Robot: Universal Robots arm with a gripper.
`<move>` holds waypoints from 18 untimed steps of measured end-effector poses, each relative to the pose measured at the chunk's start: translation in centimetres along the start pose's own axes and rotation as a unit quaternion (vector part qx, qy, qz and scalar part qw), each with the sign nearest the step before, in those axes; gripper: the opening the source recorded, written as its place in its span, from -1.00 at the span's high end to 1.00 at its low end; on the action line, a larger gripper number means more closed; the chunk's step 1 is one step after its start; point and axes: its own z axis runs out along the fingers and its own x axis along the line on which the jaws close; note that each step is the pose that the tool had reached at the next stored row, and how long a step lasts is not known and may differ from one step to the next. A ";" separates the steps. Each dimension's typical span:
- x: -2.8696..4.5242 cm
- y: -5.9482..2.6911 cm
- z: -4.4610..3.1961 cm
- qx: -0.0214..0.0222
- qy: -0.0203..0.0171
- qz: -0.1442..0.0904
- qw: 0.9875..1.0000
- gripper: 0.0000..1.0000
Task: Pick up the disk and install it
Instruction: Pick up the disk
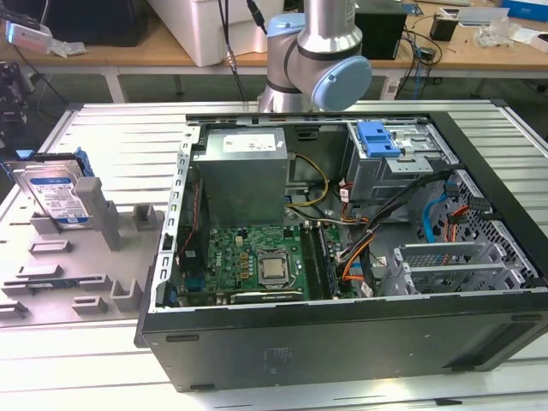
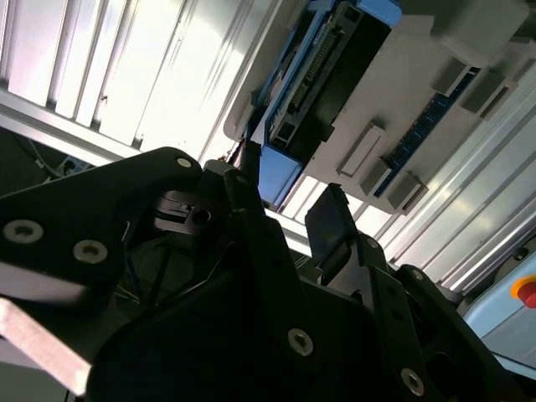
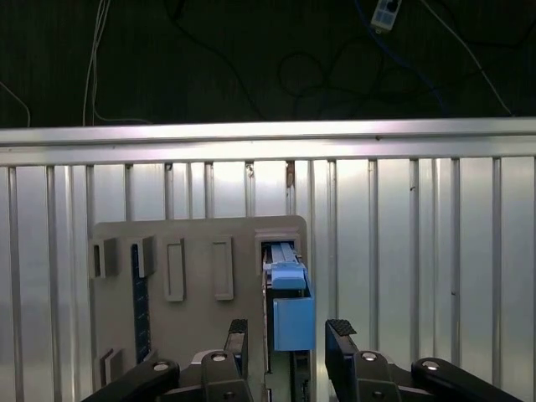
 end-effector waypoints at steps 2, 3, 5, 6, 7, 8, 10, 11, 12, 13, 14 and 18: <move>0.00 0.00 0.01 0.000 0.000 0.000 1.000 0.00; 0.00 0.00 0.04 0.000 0.000 0.000 1.000 0.00; 0.00 0.00 0.07 0.000 0.000 0.000 1.000 0.00; 0.00 0.00 0.09 0.000 -0.001 0.000 1.000 0.00; 0.00 0.00 0.11 0.000 -0.001 0.000 1.000 0.00; -0.01 0.00 0.14 0.000 -0.001 0.000 1.000 0.00; -0.01 0.00 0.26 0.000 -0.001 0.000 1.000 0.00; -0.01 0.00 0.33 0.000 -0.001 0.000 1.000 0.00; -0.02 0.00 0.38 0.000 -0.001 0.000 1.000 0.00; -0.02 0.00 0.45 0.000 -0.001 0.000 1.000 0.00; -0.02 0.00 0.49 0.000 -0.001 0.000 1.000 0.00; -0.03 0.00 0.74 0.000 -0.002 0.000 1.000 0.00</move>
